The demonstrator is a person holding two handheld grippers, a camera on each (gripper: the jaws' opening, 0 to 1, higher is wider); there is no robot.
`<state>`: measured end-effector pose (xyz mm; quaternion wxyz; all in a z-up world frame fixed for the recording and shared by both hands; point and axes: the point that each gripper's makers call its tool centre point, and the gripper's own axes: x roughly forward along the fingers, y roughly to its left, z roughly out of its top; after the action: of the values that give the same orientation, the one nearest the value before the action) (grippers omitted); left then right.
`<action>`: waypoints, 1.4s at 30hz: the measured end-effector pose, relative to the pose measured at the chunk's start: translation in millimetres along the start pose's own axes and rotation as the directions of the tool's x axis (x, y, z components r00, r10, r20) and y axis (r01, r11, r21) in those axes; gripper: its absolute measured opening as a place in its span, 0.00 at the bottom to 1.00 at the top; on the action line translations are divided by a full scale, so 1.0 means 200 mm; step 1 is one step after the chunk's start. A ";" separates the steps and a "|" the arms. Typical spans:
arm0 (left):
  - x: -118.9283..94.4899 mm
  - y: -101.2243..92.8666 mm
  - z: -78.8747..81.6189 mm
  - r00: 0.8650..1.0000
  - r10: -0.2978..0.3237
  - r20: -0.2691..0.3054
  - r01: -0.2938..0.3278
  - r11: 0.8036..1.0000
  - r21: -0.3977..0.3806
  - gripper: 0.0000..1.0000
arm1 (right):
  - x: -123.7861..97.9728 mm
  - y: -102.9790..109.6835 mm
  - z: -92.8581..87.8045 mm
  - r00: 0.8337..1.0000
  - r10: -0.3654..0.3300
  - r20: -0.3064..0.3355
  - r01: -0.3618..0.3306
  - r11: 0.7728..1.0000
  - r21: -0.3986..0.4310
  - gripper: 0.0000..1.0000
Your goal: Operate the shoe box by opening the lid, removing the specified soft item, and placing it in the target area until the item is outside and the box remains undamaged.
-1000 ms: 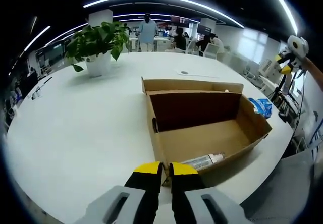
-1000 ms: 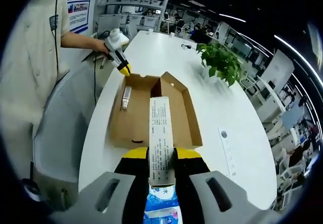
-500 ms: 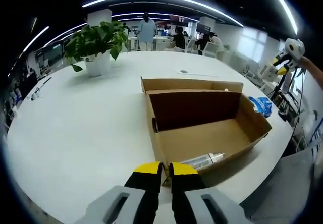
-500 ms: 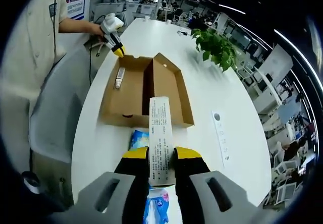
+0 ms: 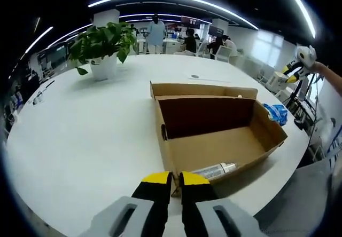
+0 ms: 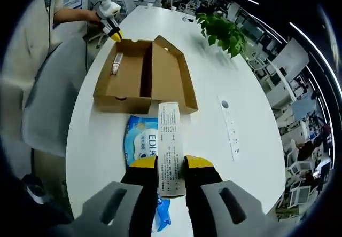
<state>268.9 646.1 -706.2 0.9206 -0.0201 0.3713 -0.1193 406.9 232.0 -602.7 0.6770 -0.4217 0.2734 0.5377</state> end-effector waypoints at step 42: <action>0.00 0.01 0.00 1.000 -0.006 0.004 0.006 1.000 -0.024 0.06 | 0.26 -0.11 -0.60 0.950 0.058 -0.306 -0.052 0.998 0.026 0.16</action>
<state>269.1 647.8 -706.2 0.9208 -0.0323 0.3706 -0.1174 451.7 153.9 -699.4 0.6149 -0.4861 0.3915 0.4820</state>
